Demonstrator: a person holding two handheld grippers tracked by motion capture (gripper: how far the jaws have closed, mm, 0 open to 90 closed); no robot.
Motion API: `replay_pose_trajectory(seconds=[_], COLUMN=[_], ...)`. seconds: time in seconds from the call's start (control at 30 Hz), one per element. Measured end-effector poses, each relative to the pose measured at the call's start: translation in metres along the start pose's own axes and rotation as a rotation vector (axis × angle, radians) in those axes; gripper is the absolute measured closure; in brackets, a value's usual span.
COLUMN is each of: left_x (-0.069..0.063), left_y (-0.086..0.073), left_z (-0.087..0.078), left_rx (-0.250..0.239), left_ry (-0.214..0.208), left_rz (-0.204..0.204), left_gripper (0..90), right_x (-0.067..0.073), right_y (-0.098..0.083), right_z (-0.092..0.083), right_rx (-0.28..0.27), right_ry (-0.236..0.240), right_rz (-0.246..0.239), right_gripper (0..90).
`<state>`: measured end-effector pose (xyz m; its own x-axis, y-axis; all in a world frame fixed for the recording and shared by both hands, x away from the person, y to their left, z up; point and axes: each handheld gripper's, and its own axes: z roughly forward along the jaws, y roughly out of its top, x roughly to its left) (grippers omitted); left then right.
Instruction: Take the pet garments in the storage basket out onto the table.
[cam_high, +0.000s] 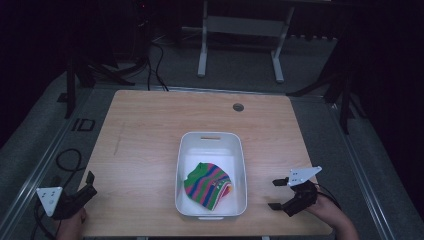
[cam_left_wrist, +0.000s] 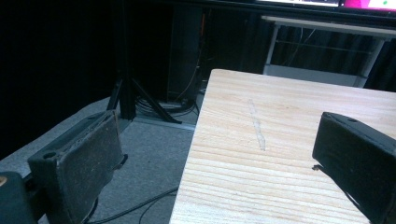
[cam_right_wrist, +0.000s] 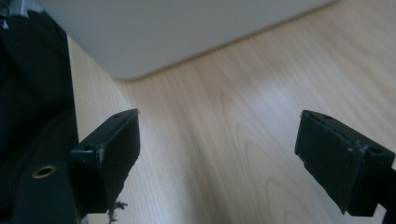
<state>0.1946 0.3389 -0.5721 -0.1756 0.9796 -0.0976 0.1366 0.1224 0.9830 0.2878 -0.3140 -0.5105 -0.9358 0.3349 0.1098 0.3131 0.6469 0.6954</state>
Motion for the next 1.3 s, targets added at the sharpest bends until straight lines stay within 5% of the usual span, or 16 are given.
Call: replay_pose_trajectory(seconds=[0.73,1.3], left_x=[0.0,0.001], left_y=[0.0,0.0], left_z=[0.0,0.0], left_rx=[-0.001,0.0], left_ry=[-0.003,-0.006], left_rz=[-0.003,-0.006], left_gripper=[1.8,1.8], right_x=[0.02,0.034], right_y=[0.072,0.122], right_z=[-0.003,0.034], right_rx=[-0.004,0.037], right_ry=[0.037,0.111], right_rz=[-0.11,-0.163], right_gripper=[13.7,12.9])
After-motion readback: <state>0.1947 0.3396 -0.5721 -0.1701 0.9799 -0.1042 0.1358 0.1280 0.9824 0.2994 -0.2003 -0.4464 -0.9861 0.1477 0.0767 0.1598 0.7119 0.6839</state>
